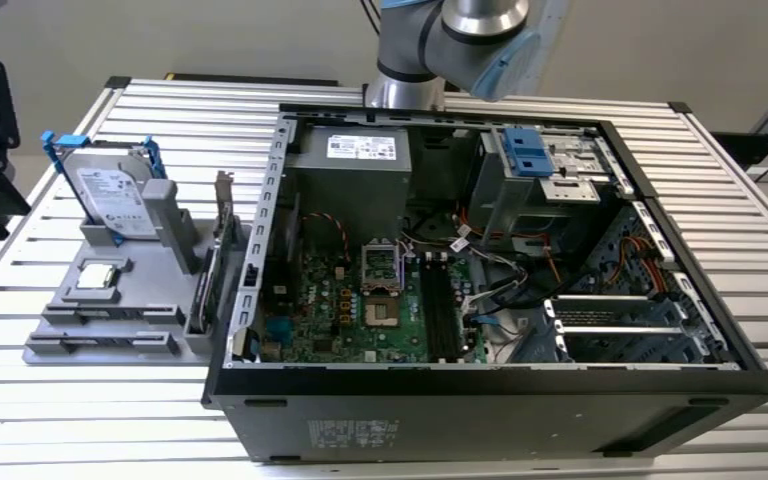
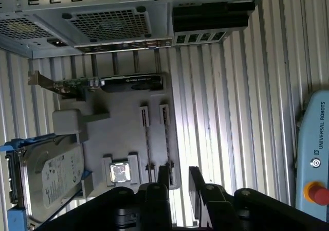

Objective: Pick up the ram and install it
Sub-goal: 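Pick up the ram and move it above insertion slot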

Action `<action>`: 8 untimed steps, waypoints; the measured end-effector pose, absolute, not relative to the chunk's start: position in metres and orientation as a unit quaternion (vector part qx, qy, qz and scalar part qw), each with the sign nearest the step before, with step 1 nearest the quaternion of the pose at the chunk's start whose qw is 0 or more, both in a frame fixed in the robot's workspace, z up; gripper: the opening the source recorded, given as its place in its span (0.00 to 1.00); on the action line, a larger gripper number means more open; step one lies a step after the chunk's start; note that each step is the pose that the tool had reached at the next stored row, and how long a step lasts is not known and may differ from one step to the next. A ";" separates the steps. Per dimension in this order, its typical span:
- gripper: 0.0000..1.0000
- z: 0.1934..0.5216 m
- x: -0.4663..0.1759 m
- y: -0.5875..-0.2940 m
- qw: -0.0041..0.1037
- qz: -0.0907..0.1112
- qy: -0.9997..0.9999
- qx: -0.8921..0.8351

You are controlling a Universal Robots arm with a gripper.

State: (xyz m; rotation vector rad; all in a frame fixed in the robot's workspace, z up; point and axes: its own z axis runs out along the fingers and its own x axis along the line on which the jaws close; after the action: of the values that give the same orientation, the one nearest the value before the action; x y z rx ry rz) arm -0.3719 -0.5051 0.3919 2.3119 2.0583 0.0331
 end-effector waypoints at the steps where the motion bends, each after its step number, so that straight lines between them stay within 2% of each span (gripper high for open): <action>1: 1.00 0.392 -0.372 -0.505 0.023 0.011 0.665 0.747; 8: 1.00 0.390 -0.372 -0.505 0.023 0.011 0.664 0.747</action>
State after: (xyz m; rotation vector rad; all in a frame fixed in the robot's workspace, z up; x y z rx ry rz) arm -0.3719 -0.5050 0.3899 2.3133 2.0566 0.0327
